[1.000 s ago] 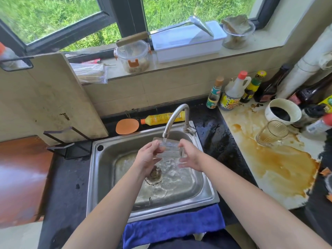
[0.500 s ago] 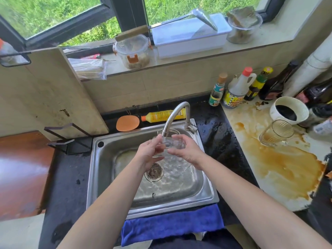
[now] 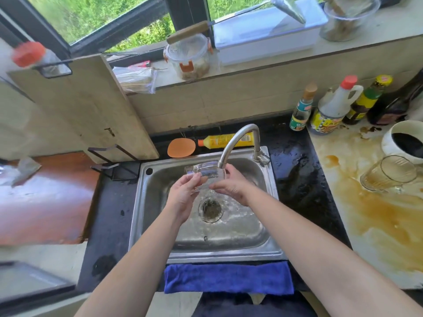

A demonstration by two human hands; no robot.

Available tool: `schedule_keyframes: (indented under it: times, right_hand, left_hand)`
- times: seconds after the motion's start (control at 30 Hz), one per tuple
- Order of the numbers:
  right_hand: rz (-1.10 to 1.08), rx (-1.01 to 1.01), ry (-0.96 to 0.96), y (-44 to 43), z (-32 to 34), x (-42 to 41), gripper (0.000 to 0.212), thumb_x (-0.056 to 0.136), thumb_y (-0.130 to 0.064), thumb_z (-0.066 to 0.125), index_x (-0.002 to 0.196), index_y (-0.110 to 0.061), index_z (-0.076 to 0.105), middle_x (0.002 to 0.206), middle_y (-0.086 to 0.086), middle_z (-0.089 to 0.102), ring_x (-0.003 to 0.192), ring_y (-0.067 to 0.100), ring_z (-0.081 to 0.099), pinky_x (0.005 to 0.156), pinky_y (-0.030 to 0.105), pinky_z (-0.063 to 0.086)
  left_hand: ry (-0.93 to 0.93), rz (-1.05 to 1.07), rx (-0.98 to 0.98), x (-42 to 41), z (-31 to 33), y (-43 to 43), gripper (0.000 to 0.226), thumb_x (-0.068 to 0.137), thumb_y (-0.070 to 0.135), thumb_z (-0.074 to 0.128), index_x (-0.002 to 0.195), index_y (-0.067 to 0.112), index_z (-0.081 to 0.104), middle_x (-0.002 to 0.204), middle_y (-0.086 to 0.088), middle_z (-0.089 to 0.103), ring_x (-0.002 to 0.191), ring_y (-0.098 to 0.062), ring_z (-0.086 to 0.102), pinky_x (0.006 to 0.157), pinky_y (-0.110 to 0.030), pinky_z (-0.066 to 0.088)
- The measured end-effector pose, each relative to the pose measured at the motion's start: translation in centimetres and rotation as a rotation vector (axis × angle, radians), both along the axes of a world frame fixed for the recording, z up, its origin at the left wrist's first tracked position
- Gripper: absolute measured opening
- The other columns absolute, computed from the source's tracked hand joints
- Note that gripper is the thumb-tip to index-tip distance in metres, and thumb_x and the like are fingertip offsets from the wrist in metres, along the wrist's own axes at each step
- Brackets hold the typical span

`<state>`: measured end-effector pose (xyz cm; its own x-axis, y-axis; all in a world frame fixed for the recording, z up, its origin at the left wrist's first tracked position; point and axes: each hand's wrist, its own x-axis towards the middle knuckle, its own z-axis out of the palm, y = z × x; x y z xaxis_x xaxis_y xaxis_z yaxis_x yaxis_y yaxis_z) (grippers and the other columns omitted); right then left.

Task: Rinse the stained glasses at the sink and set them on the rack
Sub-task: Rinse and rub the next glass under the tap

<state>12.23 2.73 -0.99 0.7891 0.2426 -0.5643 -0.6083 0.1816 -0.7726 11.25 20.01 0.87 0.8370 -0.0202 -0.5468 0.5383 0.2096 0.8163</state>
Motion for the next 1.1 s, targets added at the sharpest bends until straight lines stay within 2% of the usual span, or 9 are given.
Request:
schedule_keyframes:
  times: [0.17, 0.27, 0.4, 0.53, 0.67, 0.77, 0.9, 0.97, 1.1]
  right_hand:
    - [0.085, 0.102, -0.014, -0.5, 0.4, -0.4, 0.062, 0.081, 0.009, 0.076, 0.12, -0.031, 0.049, 0.119, 0.001, 0.067, 0.11, 0.021, 0.069, 0.093, 0.042, 0.059]
    - [0.071, 0.151, 0.003, -1.4, -0.2, -1.3, 0.078, 0.076, 0.006, 0.083, 0.136, -0.026, 0.043, 0.128, 0.004, 0.063, 0.111, 0.02, 0.07, 0.085, 0.034, 0.061]
    - [-0.011, 0.021, -0.081, -3.5, -0.5, -2.4, 0.077, 0.075, 0.014, 0.078, 0.135, -0.017, 0.044, 0.132, 0.005, 0.05, 0.107, 0.018, 0.063, 0.074, 0.028, 0.061]
    - [0.035, -0.14, -0.129, -5.9, 0.2, -2.8, 0.072, 0.078, 0.02, 0.064, 0.131, -0.026, 0.047, 0.126, 0.005, 0.051, 0.102, 0.018, 0.059, 0.087, 0.04, 0.058]
    - [-0.062, 0.103, 0.028, -6.7, 0.9, -3.2, 0.072, 0.071, 0.008, 0.058, 0.132, -0.029, 0.049, 0.122, 0.015, 0.054, 0.105, 0.029, 0.056, 0.104, 0.048, 0.05]
    - [-0.259, 0.211, 0.13, -6.3, 1.2, -3.3, 0.063, 0.078, -0.012, 0.063, 0.139, -0.023, 0.049, 0.134, 0.018, 0.055, 0.114, 0.034, 0.06, 0.095, 0.048, 0.057]
    - [-0.449, 0.024, 0.186, -3.6, 0.8, -3.9, 0.068, 0.087, -0.034, 0.08, 0.143, -0.016, 0.045, 0.13, 0.015, 0.064, 0.084, 0.023, 0.071, 0.056, 0.03, 0.057]
    - [-0.554, -0.129, 0.185, -2.0, 0.7, -4.4, 0.073, 0.08, -0.027, 0.086, 0.14, -0.016, 0.045, 0.12, 0.01, 0.064, 0.07, 0.02, 0.066, 0.056, 0.029, 0.054]
    - [-0.617, -0.486, 0.106, -0.6, 1.2, -6.0, 0.07, 0.072, -0.031, 0.093, 0.128, -0.025, 0.052, 0.121, 0.001, 0.057, 0.086, 0.018, 0.065, 0.068, 0.032, 0.057]
  left_hand:
    - [-0.017, -0.09, 0.125, -1.2, 1.2, 0.0, 0.008, 0.088, 0.026, 0.074, 0.091, 0.02, 0.07, 0.097, -0.002, 0.073, 0.099, -0.017, 0.063, 0.099, -0.04, 0.041]
    - [-0.011, -0.172, 0.167, -1.6, 1.8, -0.7, 0.004, 0.093, 0.022, 0.069, 0.093, 0.019, 0.07, 0.1, -0.003, 0.074, 0.097, -0.018, 0.064, 0.094, -0.037, 0.044]
    - [0.088, -0.109, 0.071, -0.8, 2.2, -2.7, 0.019, 0.094, 0.004, 0.051, 0.099, 0.011, 0.069, 0.101, -0.009, 0.072, 0.1, -0.025, 0.062, 0.095, -0.045, 0.048]
    - [0.218, -0.062, -0.052, 0.7, 1.6, -4.3, 0.025, 0.1, 0.028, 0.048, 0.102, 0.01, 0.065, 0.094, -0.009, 0.067, 0.099, -0.028, 0.061, 0.098, -0.056, 0.051]
    - [0.109, -0.238, 0.046, 1.1, 0.4, -5.2, 0.003, 0.095, 0.009, 0.062, 0.094, 0.011, 0.064, 0.086, -0.005, 0.059, 0.086, -0.022, 0.056, 0.084, -0.05, 0.06]
    - [0.06, -0.342, -0.077, 1.5, -0.2, -4.7, 0.013, 0.094, 0.008, 0.063, 0.085, 0.014, 0.056, 0.078, -0.002, 0.057, 0.076, -0.017, 0.055, 0.08, -0.045, 0.057]
    - [0.041, -0.428, -0.03, 1.7, -0.6, -4.1, 0.013, 0.088, 0.004, 0.068, 0.098, 0.011, 0.068, 0.084, -0.004, 0.065, 0.08, -0.02, 0.059, 0.087, -0.046, 0.051]
    - [0.015, -0.471, 0.059, 2.1, -1.0, -3.8, 0.019, 0.088, 0.007, 0.069, 0.106, 0.012, 0.071, 0.083, -0.002, 0.068, 0.079, -0.02, 0.062, 0.08, -0.041, 0.051]
    - [-0.102, -0.63, 0.173, 2.3, -1.6, -3.4, 0.029, 0.092, 0.013, 0.067, 0.121, 0.013, 0.063, 0.097, 0.003, 0.067, 0.085, -0.012, 0.063, 0.073, -0.026, 0.052]
